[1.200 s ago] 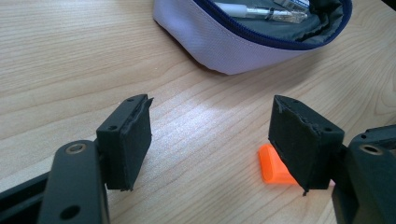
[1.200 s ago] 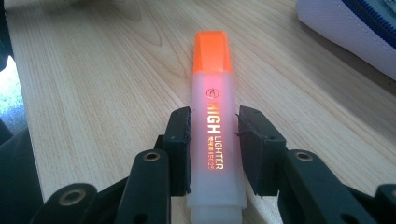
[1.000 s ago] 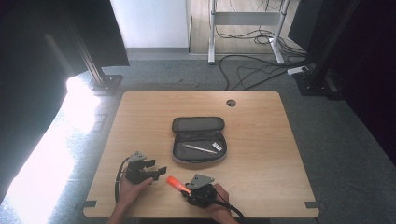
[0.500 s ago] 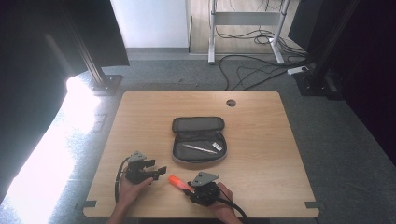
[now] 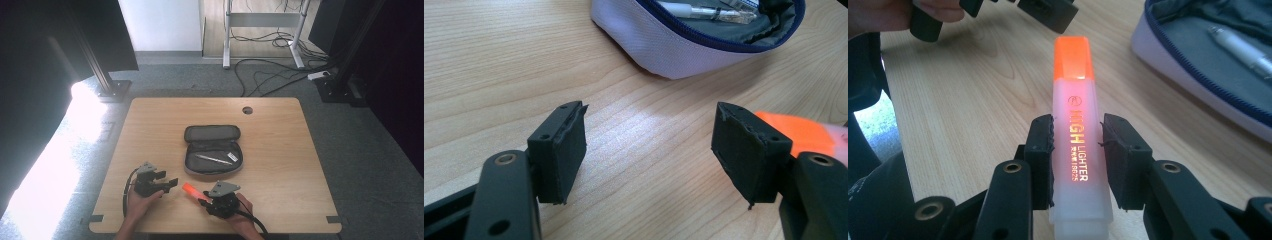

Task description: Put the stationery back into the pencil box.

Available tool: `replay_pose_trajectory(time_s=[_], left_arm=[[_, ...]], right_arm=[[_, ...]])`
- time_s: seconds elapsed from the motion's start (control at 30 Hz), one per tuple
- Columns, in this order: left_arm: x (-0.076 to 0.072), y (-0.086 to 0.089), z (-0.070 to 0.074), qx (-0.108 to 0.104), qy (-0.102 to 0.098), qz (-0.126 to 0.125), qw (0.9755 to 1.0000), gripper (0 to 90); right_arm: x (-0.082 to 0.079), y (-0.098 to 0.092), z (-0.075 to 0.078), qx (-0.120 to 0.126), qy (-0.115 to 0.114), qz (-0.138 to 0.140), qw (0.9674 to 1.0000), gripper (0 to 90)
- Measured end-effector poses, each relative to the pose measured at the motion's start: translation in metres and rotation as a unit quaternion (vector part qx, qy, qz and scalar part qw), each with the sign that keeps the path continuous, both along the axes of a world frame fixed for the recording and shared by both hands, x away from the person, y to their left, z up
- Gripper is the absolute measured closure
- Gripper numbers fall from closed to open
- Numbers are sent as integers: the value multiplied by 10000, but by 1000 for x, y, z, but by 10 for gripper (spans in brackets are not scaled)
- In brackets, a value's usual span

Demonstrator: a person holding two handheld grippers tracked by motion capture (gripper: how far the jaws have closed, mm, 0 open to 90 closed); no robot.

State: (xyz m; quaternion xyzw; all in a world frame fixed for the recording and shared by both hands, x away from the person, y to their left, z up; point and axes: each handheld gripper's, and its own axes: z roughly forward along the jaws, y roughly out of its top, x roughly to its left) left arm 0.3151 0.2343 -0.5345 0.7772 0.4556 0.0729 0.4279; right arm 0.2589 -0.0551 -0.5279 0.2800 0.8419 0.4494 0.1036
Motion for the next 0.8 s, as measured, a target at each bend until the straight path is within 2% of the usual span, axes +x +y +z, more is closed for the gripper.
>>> replay_pose_trajectory(time_s=[0.8], left_arm=[[0, -1, 0, 21, -3, -19, 10000, 303]], right_arm=[[6, -26, 20, 238, -185, -309, 9991, 656]])
